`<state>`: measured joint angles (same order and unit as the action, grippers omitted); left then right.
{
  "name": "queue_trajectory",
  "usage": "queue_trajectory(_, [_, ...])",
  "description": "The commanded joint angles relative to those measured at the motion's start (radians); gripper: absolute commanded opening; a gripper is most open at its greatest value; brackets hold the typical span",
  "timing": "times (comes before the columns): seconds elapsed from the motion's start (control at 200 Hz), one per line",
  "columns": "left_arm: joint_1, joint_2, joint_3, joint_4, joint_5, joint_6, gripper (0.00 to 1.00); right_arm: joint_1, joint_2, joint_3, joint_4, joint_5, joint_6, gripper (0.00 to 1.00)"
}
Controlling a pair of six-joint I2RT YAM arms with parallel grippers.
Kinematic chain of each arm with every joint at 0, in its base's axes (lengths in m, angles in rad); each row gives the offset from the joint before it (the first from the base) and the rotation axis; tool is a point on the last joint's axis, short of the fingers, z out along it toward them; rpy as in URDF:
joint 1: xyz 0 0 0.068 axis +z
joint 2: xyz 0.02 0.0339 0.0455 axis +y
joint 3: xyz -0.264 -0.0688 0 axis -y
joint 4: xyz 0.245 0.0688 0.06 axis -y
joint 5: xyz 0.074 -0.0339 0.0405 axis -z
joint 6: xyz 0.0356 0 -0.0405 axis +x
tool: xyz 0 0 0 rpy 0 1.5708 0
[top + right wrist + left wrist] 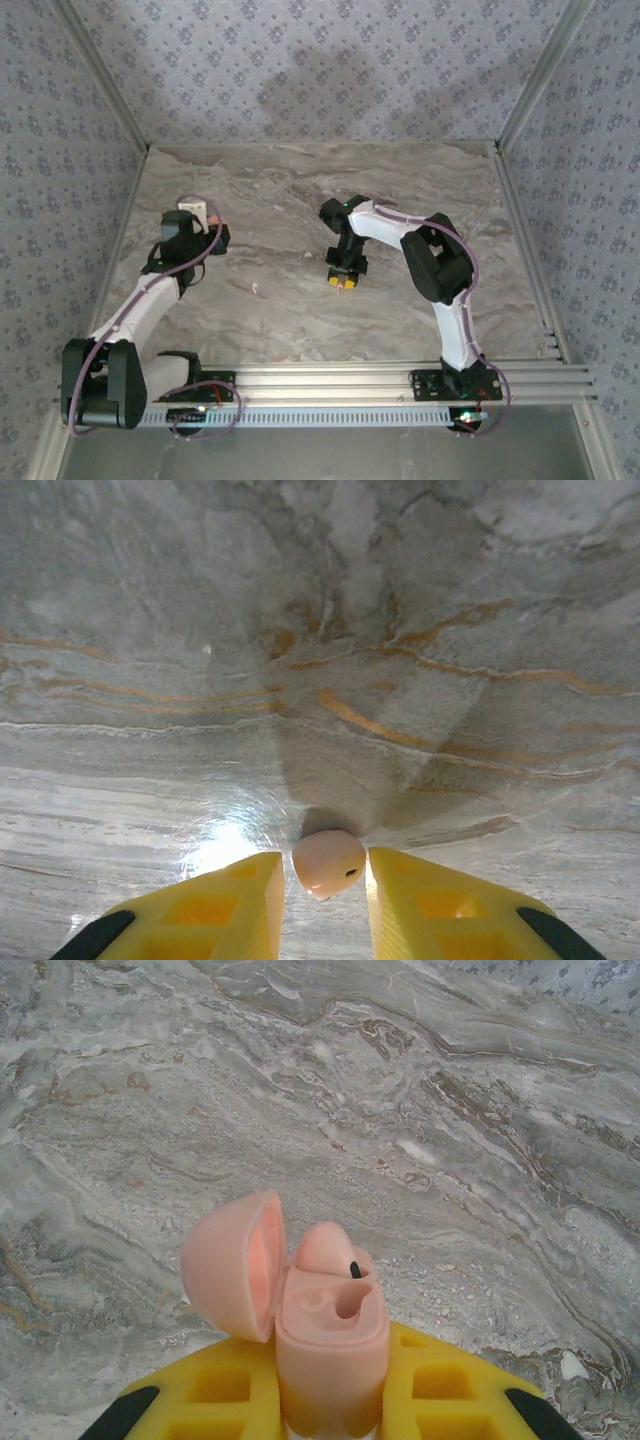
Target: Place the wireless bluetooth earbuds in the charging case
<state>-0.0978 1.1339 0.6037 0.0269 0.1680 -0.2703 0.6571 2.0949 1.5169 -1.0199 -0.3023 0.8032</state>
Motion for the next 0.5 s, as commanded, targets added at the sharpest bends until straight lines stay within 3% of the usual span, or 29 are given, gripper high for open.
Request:
queue_trajectory(0.0, [0.006, -0.02, 0.031, 0.019, 0.011, 0.017, 0.13, -0.004, 0.022, -0.011, -0.016, 0.005, 0.001, 0.27])
queue_trajectory(0.255, [0.006, -0.02, 0.026, 0.028, 0.02, 0.017, 0.13, -0.013, 0.006, -0.024, -0.011, 0.029, -0.008, 0.23])
queue_trajectory(0.495, [0.006, -0.041, -0.017, 0.145, 0.129, 0.011, 0.13, -0.019, -0.101, -0.088, 0.083, 0.08, -0.003, 0.22])
